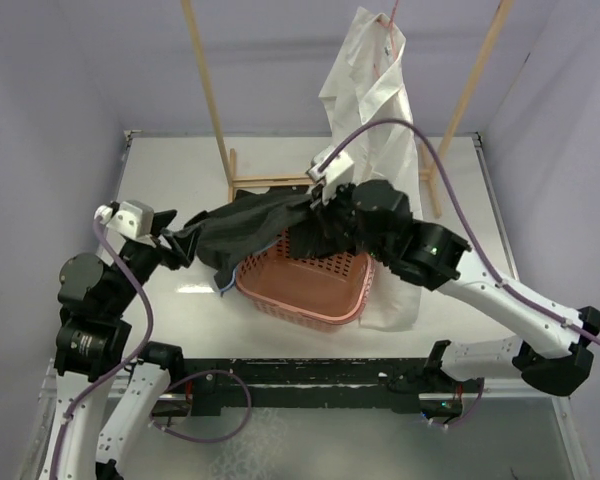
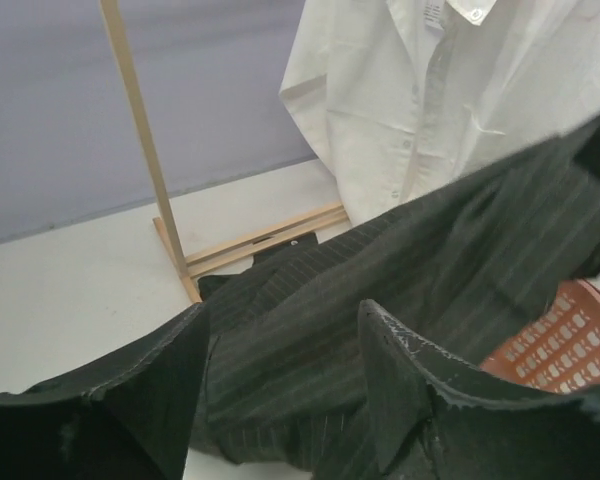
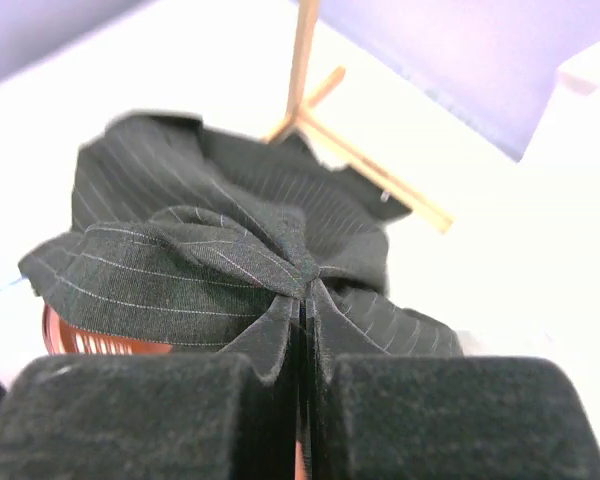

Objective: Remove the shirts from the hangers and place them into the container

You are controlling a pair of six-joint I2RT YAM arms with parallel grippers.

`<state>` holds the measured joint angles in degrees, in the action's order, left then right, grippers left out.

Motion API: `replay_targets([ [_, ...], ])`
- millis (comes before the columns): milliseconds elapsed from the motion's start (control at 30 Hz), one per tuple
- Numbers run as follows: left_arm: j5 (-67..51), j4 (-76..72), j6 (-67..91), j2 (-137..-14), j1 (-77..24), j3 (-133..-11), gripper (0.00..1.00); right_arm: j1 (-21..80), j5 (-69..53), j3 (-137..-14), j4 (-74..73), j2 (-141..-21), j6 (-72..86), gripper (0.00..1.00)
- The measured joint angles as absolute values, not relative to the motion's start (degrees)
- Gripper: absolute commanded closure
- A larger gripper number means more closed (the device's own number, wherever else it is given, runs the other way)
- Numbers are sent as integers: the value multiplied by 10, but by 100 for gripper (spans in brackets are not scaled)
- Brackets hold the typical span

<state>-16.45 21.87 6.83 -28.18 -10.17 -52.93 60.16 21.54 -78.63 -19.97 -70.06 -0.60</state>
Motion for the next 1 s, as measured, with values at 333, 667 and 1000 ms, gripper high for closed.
replay_targets([
  [333, -163, 203, 84, -151, -102, -470, 14, 536, 153, -904, -187, -719, 41, 100],
  [667, -234, 204, 113, -136, -102, -421, 14, 533, 127, -967, -200, -769, 46, 100],
  [1000, -279, 263, 85, -163, -102, -456, 18, 532, 122, -986, -208, -777, 46, 100],
])
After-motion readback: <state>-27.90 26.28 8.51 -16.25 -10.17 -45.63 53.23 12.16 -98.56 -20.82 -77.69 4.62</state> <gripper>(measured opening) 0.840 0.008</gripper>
